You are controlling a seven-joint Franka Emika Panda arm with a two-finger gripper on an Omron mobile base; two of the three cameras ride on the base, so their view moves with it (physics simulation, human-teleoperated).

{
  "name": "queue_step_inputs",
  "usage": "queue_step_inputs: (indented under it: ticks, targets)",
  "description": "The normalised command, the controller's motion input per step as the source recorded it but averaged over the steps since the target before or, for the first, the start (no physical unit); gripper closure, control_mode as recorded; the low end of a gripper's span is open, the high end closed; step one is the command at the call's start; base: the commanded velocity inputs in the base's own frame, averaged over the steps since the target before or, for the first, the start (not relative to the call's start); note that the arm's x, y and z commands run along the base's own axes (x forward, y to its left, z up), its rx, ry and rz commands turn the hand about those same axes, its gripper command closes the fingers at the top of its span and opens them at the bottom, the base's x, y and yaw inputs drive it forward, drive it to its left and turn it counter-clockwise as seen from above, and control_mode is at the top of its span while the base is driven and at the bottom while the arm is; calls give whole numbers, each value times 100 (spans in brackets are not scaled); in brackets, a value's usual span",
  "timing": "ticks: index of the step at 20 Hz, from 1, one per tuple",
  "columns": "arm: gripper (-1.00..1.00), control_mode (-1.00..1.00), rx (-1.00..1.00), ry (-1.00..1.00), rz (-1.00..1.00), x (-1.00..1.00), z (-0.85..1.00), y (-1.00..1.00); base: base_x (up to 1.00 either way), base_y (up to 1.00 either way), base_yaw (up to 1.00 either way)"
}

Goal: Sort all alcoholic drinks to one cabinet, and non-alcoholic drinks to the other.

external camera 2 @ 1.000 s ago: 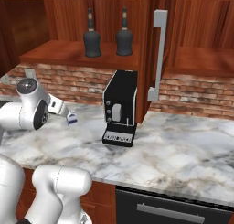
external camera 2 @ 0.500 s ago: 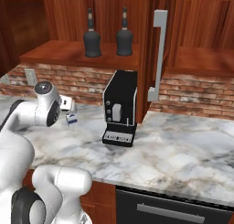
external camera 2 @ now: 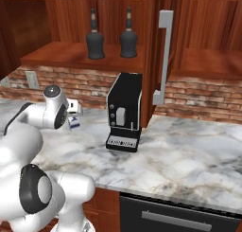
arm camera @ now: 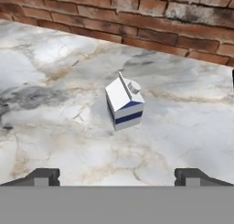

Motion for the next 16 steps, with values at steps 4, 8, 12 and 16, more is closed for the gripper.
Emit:
queue_step_inputs:
  ticks: [4, 8, 12, 16]
  targets:
    - [-100, -100, -7, 0, 3, 37, -32, 14, 0, 0, 0]
    - [-100, -100, -2, 0, 2, 29, -20, 7, 0, 0, 0]
    - [-100, -100, 0, 0, 1, 20, -14, 2, 0, 0, 0]
    - [-100, -100, -1, 2, 1, 21, -17, 7, 0, 0, 0]
